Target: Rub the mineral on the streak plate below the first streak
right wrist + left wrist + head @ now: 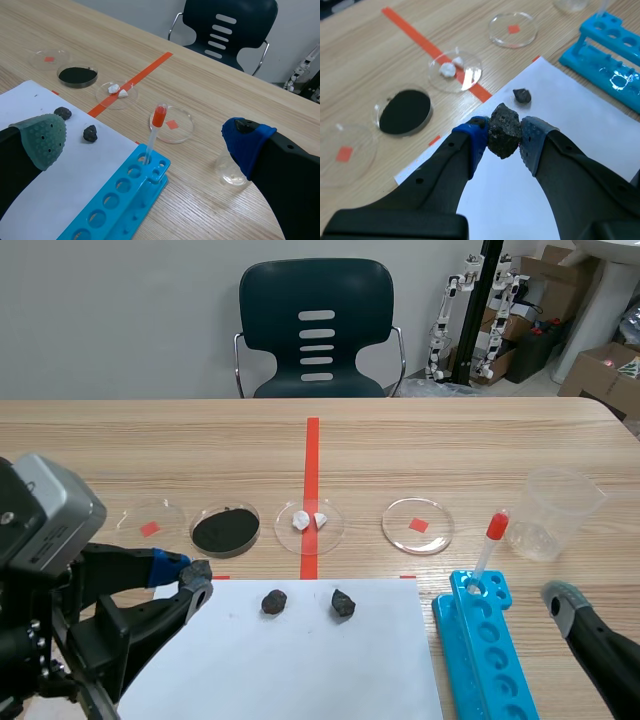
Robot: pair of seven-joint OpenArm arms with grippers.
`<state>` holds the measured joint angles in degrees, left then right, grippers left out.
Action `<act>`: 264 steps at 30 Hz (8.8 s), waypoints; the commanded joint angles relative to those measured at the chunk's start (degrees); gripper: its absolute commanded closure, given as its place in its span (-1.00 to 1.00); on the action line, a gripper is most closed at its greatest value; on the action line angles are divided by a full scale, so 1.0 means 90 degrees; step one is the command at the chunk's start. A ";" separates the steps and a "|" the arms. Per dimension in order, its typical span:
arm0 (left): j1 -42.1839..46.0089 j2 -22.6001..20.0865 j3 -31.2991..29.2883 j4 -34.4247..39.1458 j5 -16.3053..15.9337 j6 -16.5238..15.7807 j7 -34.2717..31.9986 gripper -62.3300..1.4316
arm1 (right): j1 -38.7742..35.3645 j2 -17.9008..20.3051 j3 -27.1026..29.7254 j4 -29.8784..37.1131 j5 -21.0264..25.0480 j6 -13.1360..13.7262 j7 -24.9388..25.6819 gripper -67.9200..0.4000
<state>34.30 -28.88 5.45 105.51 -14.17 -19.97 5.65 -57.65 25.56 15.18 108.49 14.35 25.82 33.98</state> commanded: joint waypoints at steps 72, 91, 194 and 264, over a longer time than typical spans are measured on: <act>-0.0976 -0.0039 -0.0559 -0.1603 -0.2992 0.3512 0.5520 0.59 | 0.0039 0.0051 0.0019 0.0090 0.0066 -0.0005 -0.0027 -1.00; -0.0974 0.0053 -0.0391 -0.1617 -0.3045 0.3305 0.5311 0.59 | 0.0039 0.0051 0.0019 0.0090 0.0066 -0.0005 -0.0029 -1.00; -0.0993 0.0172 -0.0148 -0.1418 -0.1467 0.4114 0.5996 0.59 | 0.0039 0.0051 0.0019 0.0090 0.0066 -0.0005 -0.0029 -1.00; 0.0651 -0.0605 -0.0457 0.0797 -0.0202 0.0046 0.0153 0.59 | 0.0039 0.0051 0.0019 0.0090 0.0066 -0.0005 -0.0049 -1.00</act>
<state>39.70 -34.48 2.02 111.79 -15.57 -19.77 7.90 -57.67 25.56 15.18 108.49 14.35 25.85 32.88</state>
